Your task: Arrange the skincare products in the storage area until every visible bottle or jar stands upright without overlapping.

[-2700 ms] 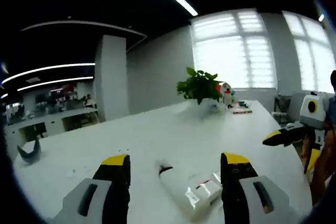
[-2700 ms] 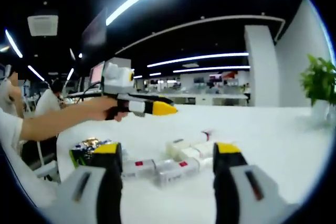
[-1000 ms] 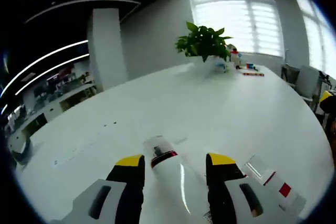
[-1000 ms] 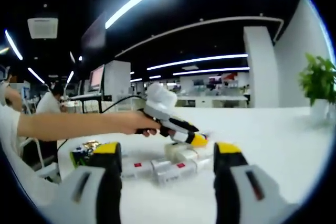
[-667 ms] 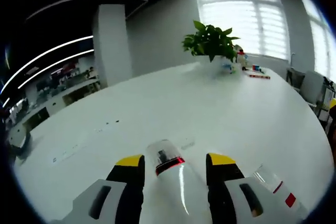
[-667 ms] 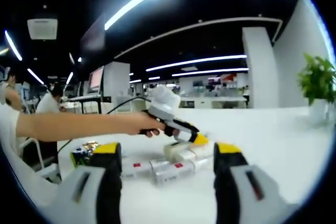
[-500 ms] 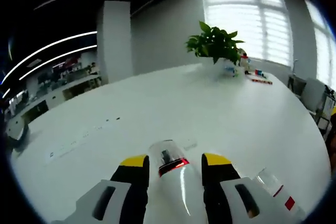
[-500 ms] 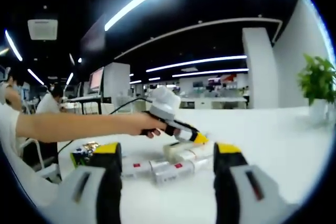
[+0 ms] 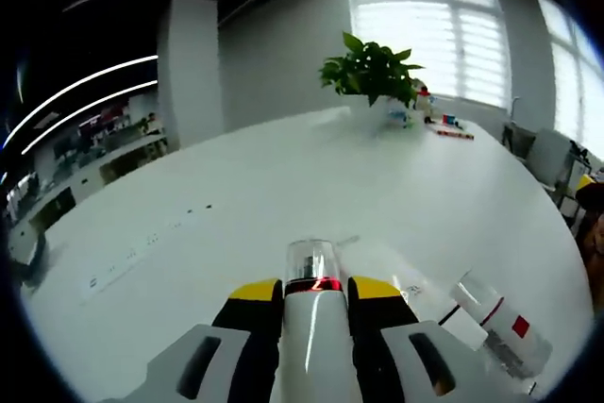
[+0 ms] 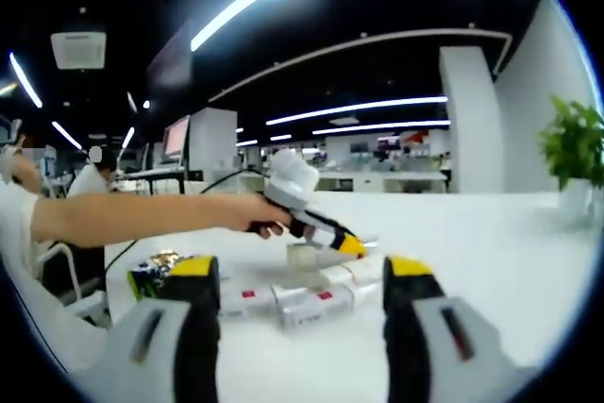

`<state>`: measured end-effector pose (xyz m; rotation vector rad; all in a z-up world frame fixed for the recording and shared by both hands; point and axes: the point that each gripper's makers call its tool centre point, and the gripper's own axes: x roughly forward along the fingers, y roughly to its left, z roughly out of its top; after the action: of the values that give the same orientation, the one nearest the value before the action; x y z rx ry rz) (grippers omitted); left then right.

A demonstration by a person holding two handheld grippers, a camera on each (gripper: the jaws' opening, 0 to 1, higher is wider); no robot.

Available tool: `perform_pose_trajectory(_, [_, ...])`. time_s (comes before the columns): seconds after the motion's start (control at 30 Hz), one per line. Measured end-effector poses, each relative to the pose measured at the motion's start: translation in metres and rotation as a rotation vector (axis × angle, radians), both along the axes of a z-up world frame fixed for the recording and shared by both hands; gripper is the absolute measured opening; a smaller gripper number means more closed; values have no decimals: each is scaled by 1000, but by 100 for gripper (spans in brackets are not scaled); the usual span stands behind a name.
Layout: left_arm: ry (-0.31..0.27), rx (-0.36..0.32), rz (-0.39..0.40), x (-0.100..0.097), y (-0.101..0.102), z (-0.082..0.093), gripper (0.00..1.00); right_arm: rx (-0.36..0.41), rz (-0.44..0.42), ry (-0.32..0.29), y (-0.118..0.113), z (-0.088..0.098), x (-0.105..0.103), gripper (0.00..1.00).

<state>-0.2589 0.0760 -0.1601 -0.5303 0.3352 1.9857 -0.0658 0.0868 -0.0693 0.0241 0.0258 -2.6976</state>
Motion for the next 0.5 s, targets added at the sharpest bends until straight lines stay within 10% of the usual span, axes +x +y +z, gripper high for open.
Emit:
perform_pose_trajectory(0.27, [72, -130, -8, -6, 2, -29, 38, 9, 4, -10, 0, -3, 0, 71])
perform_pose_trajectory(0.5, [86, -94, 0, -33, 15, -13, 36, 8, 8, -6, -2, -2, 1, 71])
